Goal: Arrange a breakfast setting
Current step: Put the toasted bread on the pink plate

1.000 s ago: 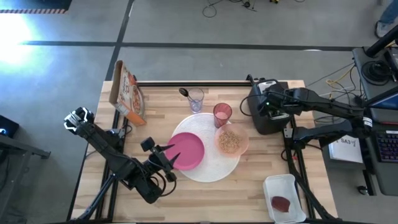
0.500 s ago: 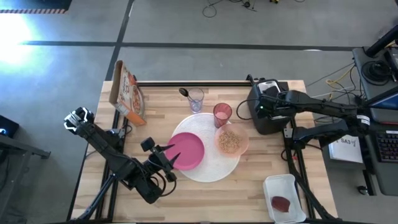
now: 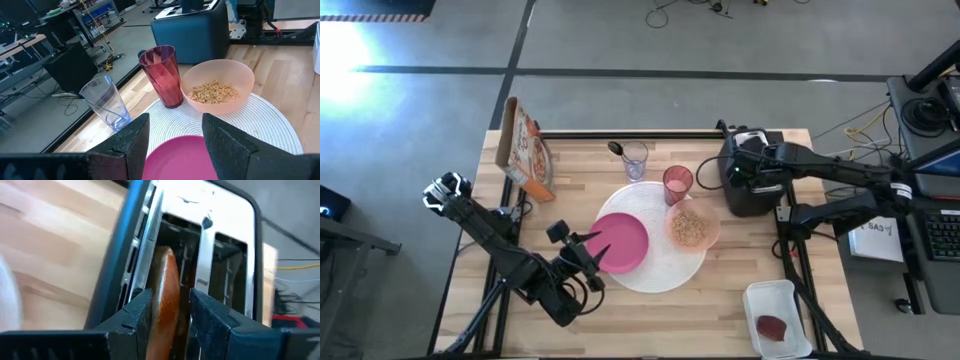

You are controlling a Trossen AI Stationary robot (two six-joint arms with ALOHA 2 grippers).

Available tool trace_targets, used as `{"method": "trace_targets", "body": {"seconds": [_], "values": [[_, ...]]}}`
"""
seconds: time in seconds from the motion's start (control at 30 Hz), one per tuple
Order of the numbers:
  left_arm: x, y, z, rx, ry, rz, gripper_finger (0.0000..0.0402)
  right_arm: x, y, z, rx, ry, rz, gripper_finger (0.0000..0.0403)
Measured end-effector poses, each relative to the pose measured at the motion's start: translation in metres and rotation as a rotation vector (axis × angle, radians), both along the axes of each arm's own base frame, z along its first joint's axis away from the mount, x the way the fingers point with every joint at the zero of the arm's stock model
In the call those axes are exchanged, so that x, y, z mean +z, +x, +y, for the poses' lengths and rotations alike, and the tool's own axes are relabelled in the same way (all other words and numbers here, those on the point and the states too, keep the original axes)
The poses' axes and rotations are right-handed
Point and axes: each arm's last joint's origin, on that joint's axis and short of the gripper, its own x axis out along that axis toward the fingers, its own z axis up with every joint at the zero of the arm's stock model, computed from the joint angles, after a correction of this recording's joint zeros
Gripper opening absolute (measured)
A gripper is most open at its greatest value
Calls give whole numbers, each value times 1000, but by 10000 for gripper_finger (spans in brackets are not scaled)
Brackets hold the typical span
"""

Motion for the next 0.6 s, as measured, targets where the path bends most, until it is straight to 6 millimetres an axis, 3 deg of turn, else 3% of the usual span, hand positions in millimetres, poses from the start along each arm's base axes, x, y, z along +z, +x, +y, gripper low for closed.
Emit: {"method": "trace_targets", "body": {"seconds": [0.17,0.6], "values": [[0,0,0,0,0,0,166,3,1,0,4,8,-28,123],[0,0,0,0,0,0,166,-10,10,-3,-1,35,33,102]]}}
